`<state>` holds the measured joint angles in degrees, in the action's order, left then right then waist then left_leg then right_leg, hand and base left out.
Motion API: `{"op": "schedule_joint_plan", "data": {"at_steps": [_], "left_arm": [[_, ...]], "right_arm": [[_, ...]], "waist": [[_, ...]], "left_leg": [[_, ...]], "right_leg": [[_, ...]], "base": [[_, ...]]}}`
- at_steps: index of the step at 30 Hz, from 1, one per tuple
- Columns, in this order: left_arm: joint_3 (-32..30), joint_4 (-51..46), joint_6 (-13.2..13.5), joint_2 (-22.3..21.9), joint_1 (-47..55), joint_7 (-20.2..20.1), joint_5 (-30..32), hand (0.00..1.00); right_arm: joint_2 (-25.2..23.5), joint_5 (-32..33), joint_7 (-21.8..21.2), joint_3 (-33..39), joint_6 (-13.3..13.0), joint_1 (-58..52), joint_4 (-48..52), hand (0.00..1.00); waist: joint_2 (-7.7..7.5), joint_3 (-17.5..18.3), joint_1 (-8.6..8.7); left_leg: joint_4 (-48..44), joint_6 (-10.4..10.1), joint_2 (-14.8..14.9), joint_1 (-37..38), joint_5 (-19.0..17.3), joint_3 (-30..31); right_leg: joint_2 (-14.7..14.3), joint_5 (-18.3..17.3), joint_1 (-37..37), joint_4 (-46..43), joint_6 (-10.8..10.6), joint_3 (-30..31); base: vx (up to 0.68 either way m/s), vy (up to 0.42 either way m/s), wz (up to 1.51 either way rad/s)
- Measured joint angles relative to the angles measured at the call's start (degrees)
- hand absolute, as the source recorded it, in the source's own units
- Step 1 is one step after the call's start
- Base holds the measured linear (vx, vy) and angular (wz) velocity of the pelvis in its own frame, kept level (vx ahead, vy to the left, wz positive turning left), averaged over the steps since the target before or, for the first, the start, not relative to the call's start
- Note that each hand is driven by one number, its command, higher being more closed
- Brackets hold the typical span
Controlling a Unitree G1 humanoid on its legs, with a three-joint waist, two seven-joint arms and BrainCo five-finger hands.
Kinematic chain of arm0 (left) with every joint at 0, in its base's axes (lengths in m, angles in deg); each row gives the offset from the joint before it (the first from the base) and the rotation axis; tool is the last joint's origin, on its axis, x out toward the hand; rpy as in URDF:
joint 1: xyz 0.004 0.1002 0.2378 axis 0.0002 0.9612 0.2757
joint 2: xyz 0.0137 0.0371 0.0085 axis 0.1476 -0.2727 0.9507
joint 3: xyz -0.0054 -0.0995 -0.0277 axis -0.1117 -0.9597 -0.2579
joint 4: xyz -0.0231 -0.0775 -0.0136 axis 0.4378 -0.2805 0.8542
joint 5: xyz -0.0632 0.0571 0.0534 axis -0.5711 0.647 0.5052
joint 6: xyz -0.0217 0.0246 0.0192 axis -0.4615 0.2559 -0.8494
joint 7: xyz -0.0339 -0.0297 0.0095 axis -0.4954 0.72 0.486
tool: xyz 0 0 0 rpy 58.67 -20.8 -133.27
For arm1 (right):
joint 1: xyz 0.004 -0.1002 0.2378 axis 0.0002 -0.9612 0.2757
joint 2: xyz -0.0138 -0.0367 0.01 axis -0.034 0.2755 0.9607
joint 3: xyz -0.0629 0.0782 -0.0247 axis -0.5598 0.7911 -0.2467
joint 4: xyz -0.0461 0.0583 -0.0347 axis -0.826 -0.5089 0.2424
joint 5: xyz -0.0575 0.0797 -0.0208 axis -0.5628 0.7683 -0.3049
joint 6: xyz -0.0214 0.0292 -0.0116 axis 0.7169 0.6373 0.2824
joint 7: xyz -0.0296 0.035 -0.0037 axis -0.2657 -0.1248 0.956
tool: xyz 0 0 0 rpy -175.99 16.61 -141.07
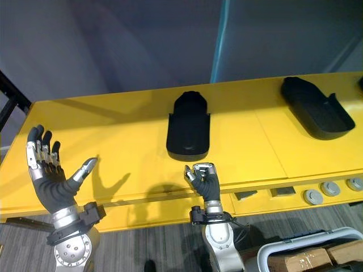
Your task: Walk over and take plastic housings, then place them on the shelf
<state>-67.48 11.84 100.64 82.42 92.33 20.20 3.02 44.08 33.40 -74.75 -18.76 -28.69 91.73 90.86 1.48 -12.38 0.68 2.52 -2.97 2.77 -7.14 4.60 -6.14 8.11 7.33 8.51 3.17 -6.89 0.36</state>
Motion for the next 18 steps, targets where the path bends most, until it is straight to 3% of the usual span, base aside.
{"op": "schedule_joint_plan", "data": {"at_steps": [8,18], "left_arm": [[-0.4,1.5,0.5,-0.1,5.1,-3.3,-6.7,0.00],[-4.0,1.9,0.6,-1.1,5.0,-4.8,-11.7,0.00]], "right_arm": [[-0.1,-0.2,3.1,0.6,0.0,7.2,-8.0,1.00],[-0.2,-1.9,7.4,4.2,0.1,13.9,-13.1,1.00]], "waist": [[0.15,-0.1,-1.73],[0.64,-1.0,-2.23]], "left_leg": [[0.9,0.2,-0.6,-1.8,1.1,2.9],[2.0,0.4,-1.2,-1.8,1.9,4.4]], "right_leg": [[0.6,-0.1,0.5,0.0,0.1,-2.9],[1.2,-1.2,0.5,-0.9,0.3,-4.8]], "base": [[0.01,0.025,0.19],[0.01,0.022,0.10]]}}
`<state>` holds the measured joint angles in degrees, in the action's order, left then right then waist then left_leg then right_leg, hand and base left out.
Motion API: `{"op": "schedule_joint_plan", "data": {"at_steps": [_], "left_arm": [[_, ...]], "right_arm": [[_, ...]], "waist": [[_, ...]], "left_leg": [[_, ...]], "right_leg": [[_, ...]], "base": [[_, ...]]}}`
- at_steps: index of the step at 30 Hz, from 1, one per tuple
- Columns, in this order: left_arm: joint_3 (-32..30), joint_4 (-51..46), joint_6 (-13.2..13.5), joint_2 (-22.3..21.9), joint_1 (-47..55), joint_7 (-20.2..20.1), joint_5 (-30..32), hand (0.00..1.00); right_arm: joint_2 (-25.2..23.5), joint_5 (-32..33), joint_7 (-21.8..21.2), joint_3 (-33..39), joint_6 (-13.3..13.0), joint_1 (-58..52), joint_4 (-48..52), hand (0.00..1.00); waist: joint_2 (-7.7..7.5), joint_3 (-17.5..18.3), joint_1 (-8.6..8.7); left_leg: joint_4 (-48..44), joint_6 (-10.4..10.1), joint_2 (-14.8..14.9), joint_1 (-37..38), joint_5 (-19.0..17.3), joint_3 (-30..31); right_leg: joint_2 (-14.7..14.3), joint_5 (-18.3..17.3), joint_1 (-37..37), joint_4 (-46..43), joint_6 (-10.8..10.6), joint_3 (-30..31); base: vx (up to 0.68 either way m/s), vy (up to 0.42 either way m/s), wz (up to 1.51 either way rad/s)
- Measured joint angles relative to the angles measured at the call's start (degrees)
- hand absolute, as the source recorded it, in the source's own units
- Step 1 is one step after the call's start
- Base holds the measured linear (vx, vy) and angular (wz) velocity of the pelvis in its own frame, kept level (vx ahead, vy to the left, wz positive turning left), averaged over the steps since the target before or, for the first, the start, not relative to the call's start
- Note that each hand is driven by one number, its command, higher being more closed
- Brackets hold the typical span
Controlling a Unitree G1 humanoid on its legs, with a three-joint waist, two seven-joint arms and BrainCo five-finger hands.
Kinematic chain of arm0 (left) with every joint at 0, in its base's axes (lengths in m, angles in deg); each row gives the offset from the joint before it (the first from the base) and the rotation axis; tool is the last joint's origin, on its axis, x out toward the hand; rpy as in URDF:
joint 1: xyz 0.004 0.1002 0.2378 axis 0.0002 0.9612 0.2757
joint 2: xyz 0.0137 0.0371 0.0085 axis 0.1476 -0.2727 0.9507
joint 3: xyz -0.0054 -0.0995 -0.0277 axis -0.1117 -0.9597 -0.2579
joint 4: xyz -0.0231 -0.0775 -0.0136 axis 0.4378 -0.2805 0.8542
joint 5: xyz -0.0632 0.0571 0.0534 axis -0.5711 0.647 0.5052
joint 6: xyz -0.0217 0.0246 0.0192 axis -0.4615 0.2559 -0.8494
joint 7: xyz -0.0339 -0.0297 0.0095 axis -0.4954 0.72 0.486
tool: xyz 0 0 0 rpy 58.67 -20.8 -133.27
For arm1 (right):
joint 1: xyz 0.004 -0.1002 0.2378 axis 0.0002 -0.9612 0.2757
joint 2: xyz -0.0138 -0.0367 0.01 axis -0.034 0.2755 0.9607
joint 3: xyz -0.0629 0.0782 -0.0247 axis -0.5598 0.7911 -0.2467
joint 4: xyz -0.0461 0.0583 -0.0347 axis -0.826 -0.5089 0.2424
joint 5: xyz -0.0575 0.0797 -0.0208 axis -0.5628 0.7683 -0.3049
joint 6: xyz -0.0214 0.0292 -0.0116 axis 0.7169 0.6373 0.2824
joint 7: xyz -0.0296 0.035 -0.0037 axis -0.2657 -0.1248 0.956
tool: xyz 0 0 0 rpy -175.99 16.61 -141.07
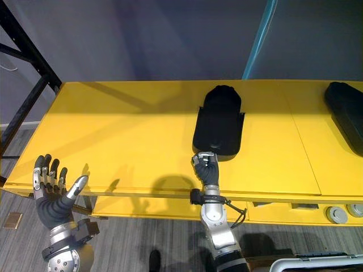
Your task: Walk over and take plastic housings, then place them on the shelf
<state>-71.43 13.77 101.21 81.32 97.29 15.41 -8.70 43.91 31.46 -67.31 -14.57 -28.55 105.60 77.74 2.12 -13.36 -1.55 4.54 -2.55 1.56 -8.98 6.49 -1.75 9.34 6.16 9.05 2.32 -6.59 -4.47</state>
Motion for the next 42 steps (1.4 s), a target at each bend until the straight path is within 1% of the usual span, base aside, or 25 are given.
{"op": "schedule_joint_plan", "data": {"at_steps": [3,8,10,14,19,23,24,27,29,31,33,36,37,39,40,41,42], "left_arm": [[-0.2,0.0,0.0,-0.1,-0.2,-0.3,-0.5,0.00],[-0.8,0.0,0.1,-0.3,-0.2,-1.1,-1.2,0.00],[-1.5,0.0,0.1,-0.3,-0.3,-1.2,-1.4,0.00],[-1.8,0.0,0.2,-0.4,-0.3,-1.2,-2.1,0.00],[-1.8,0.0,0.2,-0.6,-0.3,-1.2,-2.1,0.00],[-1.8,0.0,0.2,-0.7,-0.4,-1.2,-2.1,0.00],[-1.8,0.0,0.2,-0.7,-0.4,-1.2,-2.1,0.00],[-1.8,-0.1,0.2,-0.9,-0.5,-1.3,-2.1,0.00],[-1.8,-0.2,0.1,-1.2,-0.5,-1.3,-2.1,0.00],[-1.7,-0.3,0.1,-1.5,-0.6,-1.3,-2.0,0.00],[-1.5,-0.4,0.1,-1.4,-1.4,-1.3,-2.0,0.00],[0.0,-0.4,0.0,-1.3,-2.5,-1.4,-1.9,0.00],[1.3,-0.4,0.0,-0.9,-2.6,-1.5,-1.8,0.00],[2.6,-0.4,-0.1,-0.2,-2.8,-1.7,-0.7,0.00],[3.4,-0.3,-0.1,0.5,-3.0,-2.2,-0.2,0.00],[4.0,-0.1,-0.1,1.1,-3.2,-2.7,0.2,0.00],[4.4,0.2,-0.1,1.4,-3.3,-2.9,0.2,0.00]], "right_arm": [[0.0,-0.7,1.2,1.5,0.0,1.9,-0.8,1.00],[0.0,-1.2,2.4,4.5,0.1,3.5,-1.7,1.00],[0.0,-2.0,3.0,5.4,0.1,4.3,-1.8,1.00],[0.0,-2.0,3.9,5.9,0.1,4.6,-1.6,1.00],[-0.2,-2.1,5.0,8.8,0.2,4.6,-1.6,1.00],[-0.4,-2.1,5.7,9.6,0.2,4.6,-0.8,1.00],[-0.4,-2.1,5.7,9.7,0.2,4.6,-0.6,0.00],[-0.9,-2.0,5.0,9.4,0.7,3.5,3.0,0.00],[-1.9,-2.0,3.9,8.3,0.7,0.7,8.4,0.00],[-3.0,-2.0,2.7,4.2,0.5,-2.5,15.2,0.00],[-3.5,-2.1,1.7,0.7,0.1,-3.6,19.2,0.00],[-3.6,-2.1,0.0,-0.9,-0.2,-5.7,22.0,0.00],[-3.3,-2.2,-0.9,-1.2,-0.2,-7.8,23.7,0.00],[-2.9,-2.3,-1.5,-0.8,-0.2,-10.8,26.1,0.00],[-2.3,-2.3,-2.0,0.7,-0.2,-13.3,27.6,0.00],[-1.8,-2.2,-2.3,2.8,-0.2,-15.5,28.4,0.00],[-1.6,-2.2,-2.6,4.2,-0.2,-16.6,28.6,0.00]], "waist": [[0.05,-1.0,-0.01],[0.09,-1.3,-0.19],[0.08,-2.0,-0.16],[0.14,-2.5,-0.05],[0.16,-2.7,-0.06],[0.17,-3.2,0.07],[0.16,-3.3,0.08],[0.30,-4.0,0.01],[0.50,-4.6,-0.11],[0.46,-4.7,0.18],[0.45,-4.7,0.70],[0.39,-4.7,0.68],[0.19,-4.6,0.76],[-0.42,-3.9,0.88],[-0.96,-3.3,1.35],[-1.61,-2.5,2.22],[-1.93,-1.8,2.55]], "left_leg": [[0.1,0.1,0.0,0.0,0.4,0.3],[0.2,0.1,0.0,0.1,0.4,0.7],[0.2,0.1,0.0,0.2,0.4,0.7],[0.3,0.0,0.0,0.3,0.3,0.8],[0.3,0.1,-0.2,0.3,0.4,1.0],[0.3,0.1,-0.4,0.3,0.4,1.1],[0.3,0.1,-0.4,0.3,0.4,1.1],[0.2,0.0,-0.4,0.2,0.3,1.1],[0.2,0.1,-0.3,0.0,0.4,1.1],[0.2,0.0,-0.3,0.0,0.3,1.1],[0.2,-0.1,-0.2,0.3,0.2,1.1],[0.3,0.0,-0.1,1.8,-0.3,0.7],[0.3,-0.1,0.1,3.0,-0.7,0.4],[0.4,-0.1,0.1,3.7,-1.1,-0.2],[0.4,-0.1,0.1,4.3,-1.4,-0.6],[0.4,-0.2,0.2,4.9,-1.6,-0.8],[0.4,-0.3,0.3,5.2,-1.7,-1.2]], "right_leg": [[0.0,-0.1,-0.1,0.0,0.0,-0.4],[0.0,-0.2,-0.4,0.0,0.0,-0.8],[0.0,-0.3,-0.5,0.0,0.0,-0.8],[0.0,-0.6,-0.5,-0.3,0.1,-0.9],[0.2,-0.9,-0.3,-0.9,0.0,-1.0],[0.4,-0.9,-0.3,-0.9,0.0,-1.0],[0.4,-0.9,-0.3,-0.9,0.0,-1.0],[0.4,-0.9,-0.2,-0.8,0.0,-1.0],[0.3,-0.9,-0.2,-0.7,0.0,-1.1],[0.3,-0.8,-0.2,-0.7,-0.1,-1.1],[0.3,-0.8,-0.4,-0.7,-0.1,-1.1],[0.1,-0.8,-1.7,-0.6,0.0,-1.0],[0.1,-0.9,-2.8,-0.4,0.0,-1.0],[0.1,-1.3,-3.3,-0.3,0.1,-0.8],[0.1,-1.7,-3.6,-0.4,-0.1,-0.7],[0.0,-1.9,-4.0,-0.5,-0.1,-0.6],[-0.2,-2.1,-4.0,-0.7,-0.1,-0.2]], "base": [[0.02,0.013,0.05],[0.02,0.011,0.04],[0.00,0.000,0.00],[0.00,0.000,0.00],[0.00,0.000,0.00],[0.00,0.000,0.00],[0.00,0.000,0.00],[0.00,0.000,0.00],[0.00,0.000,0.00],[0.00,0.000,0.00],[0.00,0.000,0.00],[0.01,0.006,-0.04],[0.03,0.019,-0.14],[0.03,0.016,-0.16],[0.03,0.014,-0.13],[0.04,0.013,-0.14],[0.05,0.013,-0.34]]}}
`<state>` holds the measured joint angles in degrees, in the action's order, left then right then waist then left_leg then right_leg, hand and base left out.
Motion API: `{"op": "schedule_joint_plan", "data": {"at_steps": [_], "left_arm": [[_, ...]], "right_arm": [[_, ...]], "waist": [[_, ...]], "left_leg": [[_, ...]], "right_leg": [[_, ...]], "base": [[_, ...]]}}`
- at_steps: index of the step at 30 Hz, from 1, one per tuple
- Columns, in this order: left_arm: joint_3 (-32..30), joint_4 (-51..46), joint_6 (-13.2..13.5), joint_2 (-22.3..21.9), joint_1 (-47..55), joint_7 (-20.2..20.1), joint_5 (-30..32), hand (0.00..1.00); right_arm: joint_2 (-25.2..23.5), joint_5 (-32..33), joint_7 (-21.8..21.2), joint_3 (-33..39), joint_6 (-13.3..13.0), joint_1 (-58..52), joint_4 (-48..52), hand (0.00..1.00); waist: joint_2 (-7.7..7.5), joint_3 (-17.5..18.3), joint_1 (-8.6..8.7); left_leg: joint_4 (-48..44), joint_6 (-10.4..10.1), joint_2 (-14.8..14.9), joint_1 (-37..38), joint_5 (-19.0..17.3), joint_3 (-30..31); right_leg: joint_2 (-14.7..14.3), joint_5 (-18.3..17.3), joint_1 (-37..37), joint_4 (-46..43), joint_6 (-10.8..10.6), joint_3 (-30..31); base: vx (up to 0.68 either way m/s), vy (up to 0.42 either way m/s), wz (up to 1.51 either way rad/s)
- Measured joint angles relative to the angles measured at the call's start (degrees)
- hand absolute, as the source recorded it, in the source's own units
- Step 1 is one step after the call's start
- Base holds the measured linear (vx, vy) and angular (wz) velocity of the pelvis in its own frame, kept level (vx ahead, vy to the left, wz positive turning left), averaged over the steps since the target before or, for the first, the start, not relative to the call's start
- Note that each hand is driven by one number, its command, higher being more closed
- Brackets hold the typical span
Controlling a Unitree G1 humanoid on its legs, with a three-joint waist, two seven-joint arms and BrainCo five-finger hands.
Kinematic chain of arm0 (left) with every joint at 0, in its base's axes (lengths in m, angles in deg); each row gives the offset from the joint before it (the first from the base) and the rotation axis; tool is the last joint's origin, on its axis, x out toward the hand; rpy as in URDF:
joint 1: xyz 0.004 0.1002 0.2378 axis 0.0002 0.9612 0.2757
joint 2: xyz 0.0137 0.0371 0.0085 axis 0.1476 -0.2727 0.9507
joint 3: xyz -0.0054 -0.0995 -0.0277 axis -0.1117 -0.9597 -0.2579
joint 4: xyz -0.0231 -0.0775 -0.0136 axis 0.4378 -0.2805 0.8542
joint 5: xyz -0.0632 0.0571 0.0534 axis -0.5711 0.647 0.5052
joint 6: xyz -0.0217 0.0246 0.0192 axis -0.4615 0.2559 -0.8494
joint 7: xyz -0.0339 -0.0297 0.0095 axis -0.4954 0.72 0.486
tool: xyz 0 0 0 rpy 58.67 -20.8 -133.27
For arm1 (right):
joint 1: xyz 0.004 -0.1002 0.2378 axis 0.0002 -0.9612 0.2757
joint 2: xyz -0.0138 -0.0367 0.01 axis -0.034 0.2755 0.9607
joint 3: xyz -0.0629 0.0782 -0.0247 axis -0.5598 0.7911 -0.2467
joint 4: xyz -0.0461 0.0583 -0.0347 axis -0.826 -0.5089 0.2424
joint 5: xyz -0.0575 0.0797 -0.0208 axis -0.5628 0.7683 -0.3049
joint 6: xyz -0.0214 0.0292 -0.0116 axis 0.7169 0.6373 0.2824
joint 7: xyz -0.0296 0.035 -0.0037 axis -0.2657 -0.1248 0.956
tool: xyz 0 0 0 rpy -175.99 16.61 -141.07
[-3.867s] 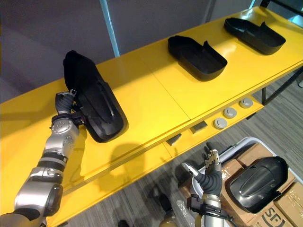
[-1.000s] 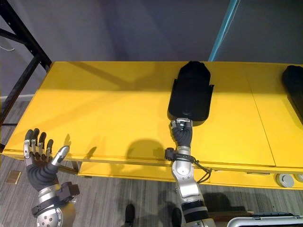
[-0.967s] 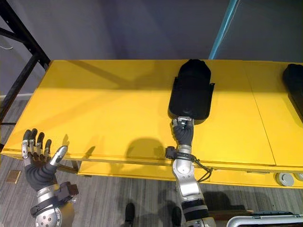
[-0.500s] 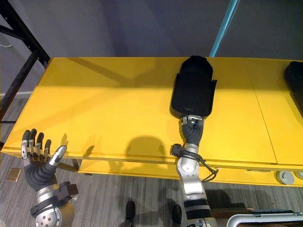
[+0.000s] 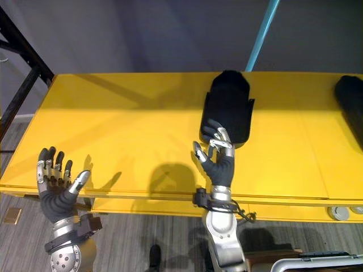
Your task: Walk over and take plastic housings, then place them on the shelf
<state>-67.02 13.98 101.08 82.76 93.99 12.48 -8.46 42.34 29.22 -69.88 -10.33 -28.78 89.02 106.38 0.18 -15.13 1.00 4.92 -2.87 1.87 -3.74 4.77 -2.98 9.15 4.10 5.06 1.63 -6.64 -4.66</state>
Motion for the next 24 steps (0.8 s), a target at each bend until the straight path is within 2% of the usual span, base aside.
{"op": "schedule_joint_plan", "data": {"at_steps": [2,3,6,7,8,9,10,11,12,13,14,15,16,17,18,20,21,22,24], "left_arm": [[0.8,2.3,0.0,0.9,-1.1,-0.7,0.0,0.00],[0.7,3.2,-0.1,0.9,-1.6,-0.8,0.0,0.00],[0.8,5.4,-0.1,1.0,-3.4,-1.1,0.0,0.00],[0.7,5.9,-0.2,0.7,-4.1,-1.3,0.0,0.00],[0.7,5.8,0.0,0.5,-4.2,-1.8,0.0,0.00],[0.7,5.9,0.0,0.4,-4.3,-2.0,0.0,0.00],[1.7,6.2,0.0,0.3,-4.7,-2.3,0.0,0.00],[3.1,7.3,0.0,0.1,-6.2,-2.8,0.2,0.00],[3.5,7.8,0.0,0.1,-6.6,-3.1,0.7,0.00],[4.1,8.2,0.0,0.1,-6.6,-3.1,1.1,0.00],[4.4,8.2,0.0,0.5,-6.7,-3.1,1.2,0.00],[4.1,8.9,0.1,1.4,-7.4,-3.5,1.3,0.00],[3.5,10.0,0.2,1.2,-8.2,-3.7,1.6,0.00],[3.1,11.5,0.1,1.1,-9.1,-3.9,1.7,0.00],[2.0,13.5,0.0,0.9,-9.4,-4.2,2.2,0.00],[0.6,15.0,0.0,0.5,-9.5,-4.3,2.1,0.00],[0.4,15.4,0.0,0.5,-9.5,-4.3,2.1,0.00],[0.7,16.2,0.0,0.4,-9.5,-4.3,2.0,0.00],[0.7,16.8,-0.1,0.3,-9.6,-4.3,1.9,0.00]], "right_arm": [[0.1,0.2,-0.9,4.9,0.0,-3.4,1.6,0.00],[0.2,0.3,-1.2,6.7,0.0,-4.6,2.9,0.00],[1.4,0.3,-1.9,10.7,0.0,-7.9,5.1,0.00],[2.5,0.3,-2.3,11.9,0.0,-8.9,5.3,0.00],[3.6,0.3,-3.0,13.0,0.0,-9.6,5.4,0.00],[4.0,0.3,-3.2,13.9,0.0,-10.2,5.6,0.00],[4.3,0.5,-3.8,16.1,0.0,-12.1,5.9,0.00],[2.7,0.6,-4.5,19.2,0.0,-16.6,6.6,0.00],[2.1,0.8,-4.7,19.9,0.1,-18.6,6.8,0.00],[0.8,1.4,-5.4,20.1,0.1,-21.9,6.9,0.00],[0.3,1.6,-5.6,20.0,0.1,-23.1,6.9,0.00],[-1.7,1.7,-6.0,19.6,0.2,-23.2,6.9,0.00],[-2.3,1.7,-5.8,19.1,0.2,-22.8,7.0,0.00],[-2.5,1.6,-5.7,18.7,0.3,-22.8,6.9,0.00],[-2.4,1.3,-5.8,17.3,0.3,-22.3,6.4,0.00],[-2.4,0.0,-5.7,16.8,0.3,-21.3,5.0,0.00],[-2.4,-0.3,-5.7,16.7,0.3,-21.1,4.4,0.00],[-2.4,-1.3,-5.7,16.7,0.4,-21.1,2.6,0.00],[-2.4,-2.1,-5.8,16.6,0.6,-21.1,0.9,0.00]], "waist": [[-0.92,2.5,0.32],[-1.16,3.4,1.08],[-1.89,4.8,2.93],[-1.85,4.9,2.97],[-1.65,5.3,2.64],[-1.16,5.7,2.74],[-0.31,6.3,3.94],[-0.67,6.2,5.10],[-1.13,6.4,5.20],[-1.83,6.9,5.29],[-2.07,6.9,5.51],[-0.97,7.1,5.34],[-0.78,6.6,5.34],[-0.75,6.5,5.30],[-0.46,6.6,5.02],[-0.33,6.5,4.58],[-0.35,6.5,4.55],[-0.53,6.6,4.60],[-1.30,7.1,4.68]], "left_leg": [[0.0,-0.3,0.6,1.7,-1.1,-2.9],[-0.3,-0.5,0.9,2.4,-1.6,-4.1],[-6.1,-1.0,2.2,3.9,-6.3,-8.9],[-12.0,-1.1,3.1,3.4,-10.0,-5.9],[-16.7,-2.0,3.6,3.1,-13.7,0.5],[-18.7,-2.9,4.0,3.1,-15.9,3.1],[-21.4,-3.1,4.4,3.0,-19.2,5.0],[-23.5,-2.1,4.3,2.9,-21.0,2.9],[-24.0,-1.9,4.2,3.1,-21.5,1.0],[-25.4,-1.4,4.3,2.9,-22.6,-3.5],[-26.5,-0.7,4.6,2.6,-23.2,-5.7],[-28.3,0.4,7.7,0.9,-23.5,-13.6],[-28.6,0.4,8.7,0.8,-23.3,-15.6],[-28.6,0.4,9.7,1.0,-23.1,-17.4],[-28.6,0.4,11.8,1.8,-22.3,-22.4],[-28.4,-0.6,13.7,2.9,-21.6,-26.7],[-28.2,-1.0,14.1,3.2,-21.2,-27.7],[-27.1,-2.4,14.6,3.6,-19.9,-30.0],[-25.7,-3.9,14.5,3.8,-18.6,-31.9]], "right_leg": [[-0.8,-0.1,0.0,-0.3,0.0,3.0],[-1.1,-0.1,0.0,-0.3,0.0,4.4],[-2.8,-0.1,0.1,-2.1,0.1,10.5],[-4.1,-0.2,0.8,-4.1,0.2,14.1],[-5.7,-0.9,1.7,-5.6,0.4,18.4],[-6.6,-1.1,2.2,-6.1,0.1,20.5],[-8.2,-1.2,3.5,-7.5,-0.1,23.1],[-9.0,-0.8,4.2,-8.4,-0.8,25.7],[-9.2,-0.4,4.7,-8.5,-1.4,27.7],[-9.7,1.8,5.8,-7.5,-2.5,31.9],[-9.8,4.0,6.2,-6.0,-3.1,33.2],[-10.8,16.3,7.2,3.3,-3.5,30.2],[-11.0,15.1,7.9,1.1,-2.0,23.7],[-10.6,11.8,8.4,-2.5,0.5,17.1],[-8.6,3.0,8.7,-10.3,1.6,9.2],[-5.0,-3.6,7.8,-17.7,0.9,7.0],[-3.7,-4.7,7.5,-19.5,0.6,6.6],[-0.7,-6.7,7.0,-21.5,-0.7,5.6],[0.4,-8.9,7.0,-19.9,-3.0,5.7]], "base": [[0.06,0.013,-0.66],[0.06,0.019,-0.88],[0.04,0.022,-1.11],[0.04,-0.009,-1.66],[0.02,0.004,-1.86],[0.00,0.018,-1.77],[-0.07,0.138,-1.38],[-0.09,0.152,-1.25],[-0.15,0.192,-1.50],[-0.13,0.116,-1.51],[-0.25,0.125,-2.57],[-0.22,0.042,-2.18],[-0.20,0.013,-2.08],[-0.10,-0.004,-1.58],[-0.07,0.020,-1.71],[-0.05,-0.018,-1.42],[-0.05,-0.187,-1.02],[-0.05,-0.234,-0.89],[-0.03,-0.276,-0.71]]}}
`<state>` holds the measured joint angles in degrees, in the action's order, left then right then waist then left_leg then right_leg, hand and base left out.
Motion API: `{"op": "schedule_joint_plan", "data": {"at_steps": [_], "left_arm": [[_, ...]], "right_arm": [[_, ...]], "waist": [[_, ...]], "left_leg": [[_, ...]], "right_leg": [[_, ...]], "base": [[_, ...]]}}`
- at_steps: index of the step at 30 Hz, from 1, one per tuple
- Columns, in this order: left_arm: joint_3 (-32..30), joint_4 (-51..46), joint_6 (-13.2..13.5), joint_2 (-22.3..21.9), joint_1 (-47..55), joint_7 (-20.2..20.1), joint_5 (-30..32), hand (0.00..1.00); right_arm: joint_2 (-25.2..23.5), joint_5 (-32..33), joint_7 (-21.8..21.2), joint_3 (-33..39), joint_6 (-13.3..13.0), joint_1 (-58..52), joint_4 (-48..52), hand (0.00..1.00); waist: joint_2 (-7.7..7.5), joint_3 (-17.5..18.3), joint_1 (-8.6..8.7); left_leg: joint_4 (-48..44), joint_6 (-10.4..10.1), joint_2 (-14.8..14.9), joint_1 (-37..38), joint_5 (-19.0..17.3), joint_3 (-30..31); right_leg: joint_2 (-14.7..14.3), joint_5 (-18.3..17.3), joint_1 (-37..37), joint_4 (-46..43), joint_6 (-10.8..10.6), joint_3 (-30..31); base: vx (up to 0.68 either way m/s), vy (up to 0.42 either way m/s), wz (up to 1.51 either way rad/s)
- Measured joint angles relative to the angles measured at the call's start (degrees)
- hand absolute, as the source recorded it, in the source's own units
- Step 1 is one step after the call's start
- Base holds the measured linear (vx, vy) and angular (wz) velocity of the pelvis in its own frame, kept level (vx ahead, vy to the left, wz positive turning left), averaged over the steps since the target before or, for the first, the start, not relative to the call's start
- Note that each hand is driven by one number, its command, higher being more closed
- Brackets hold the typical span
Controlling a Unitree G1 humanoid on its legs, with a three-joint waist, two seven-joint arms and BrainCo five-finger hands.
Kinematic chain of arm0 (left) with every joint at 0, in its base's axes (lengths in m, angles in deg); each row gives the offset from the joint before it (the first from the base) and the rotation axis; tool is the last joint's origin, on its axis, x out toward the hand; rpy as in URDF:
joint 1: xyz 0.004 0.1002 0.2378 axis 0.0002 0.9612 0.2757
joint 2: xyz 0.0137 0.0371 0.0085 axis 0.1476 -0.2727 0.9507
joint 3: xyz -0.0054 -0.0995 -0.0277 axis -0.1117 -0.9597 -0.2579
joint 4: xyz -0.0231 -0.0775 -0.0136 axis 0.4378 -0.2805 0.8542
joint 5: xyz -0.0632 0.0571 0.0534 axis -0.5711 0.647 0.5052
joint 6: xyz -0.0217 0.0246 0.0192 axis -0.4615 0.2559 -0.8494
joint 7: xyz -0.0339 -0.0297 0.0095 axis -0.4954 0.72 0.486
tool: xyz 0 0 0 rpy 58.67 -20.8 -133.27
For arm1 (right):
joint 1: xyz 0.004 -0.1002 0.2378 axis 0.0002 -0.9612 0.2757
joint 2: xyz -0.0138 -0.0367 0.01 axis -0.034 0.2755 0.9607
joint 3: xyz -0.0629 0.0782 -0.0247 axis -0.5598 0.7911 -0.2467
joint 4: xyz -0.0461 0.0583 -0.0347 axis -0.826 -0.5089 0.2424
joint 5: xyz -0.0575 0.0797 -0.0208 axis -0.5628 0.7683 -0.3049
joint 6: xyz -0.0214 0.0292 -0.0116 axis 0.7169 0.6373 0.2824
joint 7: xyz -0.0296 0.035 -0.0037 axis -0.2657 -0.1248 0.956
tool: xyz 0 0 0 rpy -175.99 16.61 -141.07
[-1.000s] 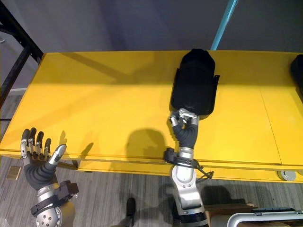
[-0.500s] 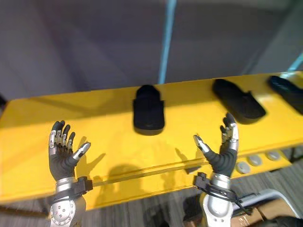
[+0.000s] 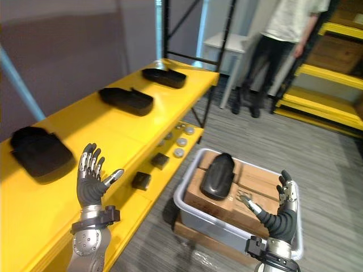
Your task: Walk over and take plastic housings, then place them on the shelf
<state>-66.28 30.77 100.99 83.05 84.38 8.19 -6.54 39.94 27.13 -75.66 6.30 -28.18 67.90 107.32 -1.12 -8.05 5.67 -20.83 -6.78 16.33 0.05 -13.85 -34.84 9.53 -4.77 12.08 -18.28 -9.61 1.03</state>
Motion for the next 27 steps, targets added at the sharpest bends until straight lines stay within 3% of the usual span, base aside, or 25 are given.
{"op": "schedule_joint_plan", "data": {"at_steps": [2,4,6,8,9,11,12,13,15,16,17,18,20,23,26,27], "left_arm": [[0.5,1.6,-0.7,-2.7,-0.2,-0.1,-1.0,0.00],[1.0,2.0,-0.8,-4.2,-0.9,-0.3,-1.0,0.00],[0.6,3.5,-0.9,-4.0,-3.0,-0.3,-1.1,0.00],[-0.2,5.5,-1.1,-4.0,-4.7,-0.2,-2.3,0.00],[-0.6,6.4,-1.3,-4.0,-5.2,-0.1,-2.6,0.00],[-0.8,7.9,-1.5,-3.9,-5.6,-0.1,-2.6,0.00],[-1.1,10.8,-1.7,-3.5,-5.5,0.0,-2.2,0.00],[-1.5,11.9,-1.8,-3.4,-5.5,0.1,-1.9,0.00],[-2.7,14.7,-2.3,-2.7,-5.4,0.2,-1.6,0.00],[-3.4,16.9,-2.9,-2.0,-5.3,0.1,-0.9,0.00],[-3.4,19.1,-3.2,-1.0,-5.3,-0.1,-0.8,0.00],[-3.2,20.6,-3.3,-0.3,-5.3,-0.3,-0.8,0.00],[-1.6,27.0,-4.4,2.4,-6.2,-0.7,0.3,0.00],[-0.7,32.4,-5.2,3.8,-9.0,-1.0,0.4,0.00],[-0.1,37.9,-5.2,5.8,-12.2,-1.0,0.5,0.00],[-0.1,38.6,-5.2,6.2,-12.2,-1.1,0.5,0.00]], "right_arm": [[1.8,0.0,0.0,-0.1,1.3,0.4,-2.8,0.00],[2.7,0.0,-0.2,-1.7,2.2,0.4,-4.7,0.00],[2.4,0.0,-0.7,-3.6,2.2,0.5,-4.7,0.00],[2.3,0.0,-1.0,-4.6,2.2,0.6,-4.7,0.00],[2.4,0.0,-1.0,-4.5,2.2,0.9,-4.7,0.00],[2.8,0.0,-0.8,-4.3,2.2,2.0,-6.3,0.00],[2.9,0.1,-0.3,-4.5,2.3,4.2,-9.9,0.00],[2.9,0.1,0.0,-4.6,2.3,5.4,-11.6,0.00],[3.0,0.5,0.7,-5.5,2.5,8.5,-16.1,0.00],[3.2,0.8,1.1,-5.5,3.0,11.1,-18.9,0.00],[3.1,1.0,1.8,-5.8,3.2,14.1,-22.0,0.00],[2.8,1.1,2.2,-5.8,3.5,15.7,-23.9,0.00],[2.6,1.0,4.6,-5.3,4.7,24.4,-29.9,0.00],[2.8,0.9,9.9,-3.0,6.3,38.1,-37.5,0.00],[6.2,-0.2,15.1,-1.8,8.8,54.6,-47.1,0.00],[6.9,-0.2,15.7,-1.6,9.1,57.4,-48.4,0.00]], "waist": [[3.05,-0.4,0.47],[4.63,0.4,-0.08],[4.92,0.5,0.28],[4.22,0.0,0.92],[3.97,-0.4,1.23],[3.25,-1.5,1.00],[3.25,-1.5,-0.19],[3.25,-1.5,-0.50],[3.31,-1.5,-1.65],[3.80,-1.5,-2.31],[4.24,-1.9,-3.29],[3.73,-2.3,-3.61],[2.69,-4.1,-4.46],[2.73,-8.1,-6.69],[2.93,-12.3,-9.52],[2.99,-12.9,-9.73]], "left_leg": [[4.8,-1.4,0.4,1.0,3.9,-1.2],[7.4,-1.3,2.4,2.5,6.3,-1.3],[6.6,-0.7,5.1,2.9,8.1,-1.2],[3.8,1.9,7.0,2.0,10.1,-0.6],[0.9,4.2,7.7,0.6,11.7,1.5],[-4.0,1.8,5.8,-2.4,9.0,10.5],[-4.6,0.3,1.3,-4.4,4.5,18.5],[-3.9,0.2,0.0,-4.9,3.7,19.8],[0.4,1.1,-2.5,-5.5,3.6,20.9],[4.5,3.0,-3.7,-5.9,5.0,20.8],[6.9,1.6,-3.8,-5.7,6.5,20.9],[7.7,1.3,-4.2,-5.7,6.9,20.8],[8.9,2.5,-6.5,-7.9,8.7,21.2],[8.8,3.6,-8.3,-10.9,9.6,22.0],[8.3,4.2,-9.1,-13.6,10.0,22.7],[8.3,4.3,-9.3,-14.0,10.1,22.8]], "right_leg": [[-3.2,0.1,1.0,2.5,2.7,0.6],[-7.0,1.2,1.7,3.8,4.6,2.6],[-10.0,1.4,2.1,3.6,6.3,3.4],[-11.3,1.5,1.7,3.5,7.4,3.4],[-11.4,1.7,0.7,4.0,7.9,3.2],[-10.8,2.3,-2.2,6.5,9.2,3.4],[-10.4,3.1,-4.7,8.9,10.0,3.4],[-10.3,3.3,-5.3,9.6,10.0,3.5],[-10.3,3.9,-5.8,10.8,9.8,3.5],[-10.7,4.2,-5.4,11.1,9.5,3.4],[-11.2,4.1,-5.0,11.8,8.9,3.3],[-10.8,3.9,-5.0,12.1,8.5,3.0],[-8.4,5.6,-3.5,13.1,7.3,1.8],[-6.6,7.4,-1.9,14.8,6.2,1.0],[-5.8,9.5,-1.0,17.4,5.8,-0.2],[-5.6,9.8,-0.9,17.7,5.7,-0.3]], "base": [[0.02,-0.350,-0.61],[0.06,-0.284,-0.87],[0.06,-0.279,-0.65],[0.06,-0.241,-0.13],[0.06,-0.224,0.09],[0.04,-0.152,0.12],[0.01,-0.035,0.04],[0.00,0.000,0.00],[-0.01,0.056,-0.05],[-0.03,0.090,-0.09],[-0.03,0.098,-0.07],[-0.03,0.118,0.03],[-0.03,0.141,0.25],[-0.05,0.148,0.22],[-0.06,0.115,0.15],[-0.03,0.081,0.05]]}}
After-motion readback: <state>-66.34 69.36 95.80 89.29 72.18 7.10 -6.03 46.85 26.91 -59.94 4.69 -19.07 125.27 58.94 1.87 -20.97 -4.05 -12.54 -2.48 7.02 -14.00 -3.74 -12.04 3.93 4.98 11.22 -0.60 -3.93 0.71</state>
